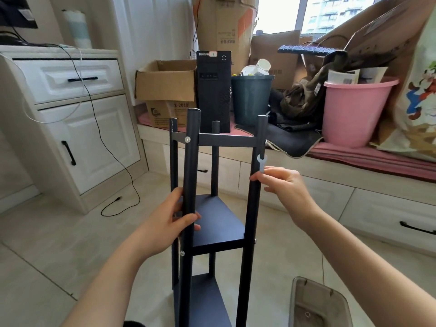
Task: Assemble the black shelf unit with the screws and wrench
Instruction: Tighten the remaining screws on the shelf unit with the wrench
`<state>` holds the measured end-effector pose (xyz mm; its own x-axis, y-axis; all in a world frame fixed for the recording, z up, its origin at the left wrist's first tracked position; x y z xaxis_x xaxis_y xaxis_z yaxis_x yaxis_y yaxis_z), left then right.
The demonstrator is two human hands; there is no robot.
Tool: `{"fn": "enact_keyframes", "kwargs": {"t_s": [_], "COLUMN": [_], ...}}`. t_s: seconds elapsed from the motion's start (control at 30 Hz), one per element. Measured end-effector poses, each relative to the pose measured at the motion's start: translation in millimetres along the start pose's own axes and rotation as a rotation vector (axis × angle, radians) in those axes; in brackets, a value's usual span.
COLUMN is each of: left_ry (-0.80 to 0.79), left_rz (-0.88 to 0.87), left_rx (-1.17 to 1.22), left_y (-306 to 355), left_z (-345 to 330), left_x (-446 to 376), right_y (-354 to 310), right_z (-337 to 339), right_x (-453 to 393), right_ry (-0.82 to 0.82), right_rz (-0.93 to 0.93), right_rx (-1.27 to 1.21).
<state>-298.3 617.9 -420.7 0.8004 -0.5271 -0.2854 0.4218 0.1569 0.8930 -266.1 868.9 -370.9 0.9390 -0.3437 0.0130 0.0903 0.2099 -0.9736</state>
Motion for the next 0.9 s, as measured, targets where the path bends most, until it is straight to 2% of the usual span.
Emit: {"fn": "enact_keyframes", "kwargs": {"t_s": [0.1, 0.37, 0.7, 0.9], "left_ry": [-0.014, 0.012, 0.102, 0.111], "left_rz": [-0.033, -0.087, -0.108, -0.115], "left_rx": [-0.023, -0.083, -0.095, -0.081], "left_y": [-0.7, -1.5, -10.5, -13.7], "left_z": [-2.4, -9.7, 0.8, -3.0], "left_x": [-0.3, -4.8, -10.4, -14.0], "right_y": [4.6, 9.8, -3.5, -12.7], "right_z": [-7.1, 4.4, -0.1, -0.5], "right_x": [-1.8, -0.1, 14.6, 22.8], "right_ry": [-0.086, -0.025, -0.092, -0.063], "right_rz": [-0.083, -0.131, 0.031, 0.071], "right_rx": [-0.100, -0.187, -0.133, -0.107]}}
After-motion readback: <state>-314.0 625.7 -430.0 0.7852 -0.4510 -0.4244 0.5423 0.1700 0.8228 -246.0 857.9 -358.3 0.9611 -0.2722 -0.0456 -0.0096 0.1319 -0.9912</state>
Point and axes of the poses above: each hand's wrist, its own x-axis away from the middle knuckle, its own z-axis out of the back of the hand, y = z × x, the point moved 8 cm from there along -x, towards the middle knuckle, and after that the axes turned 15 degrees about -z, right-handed, at the moved point
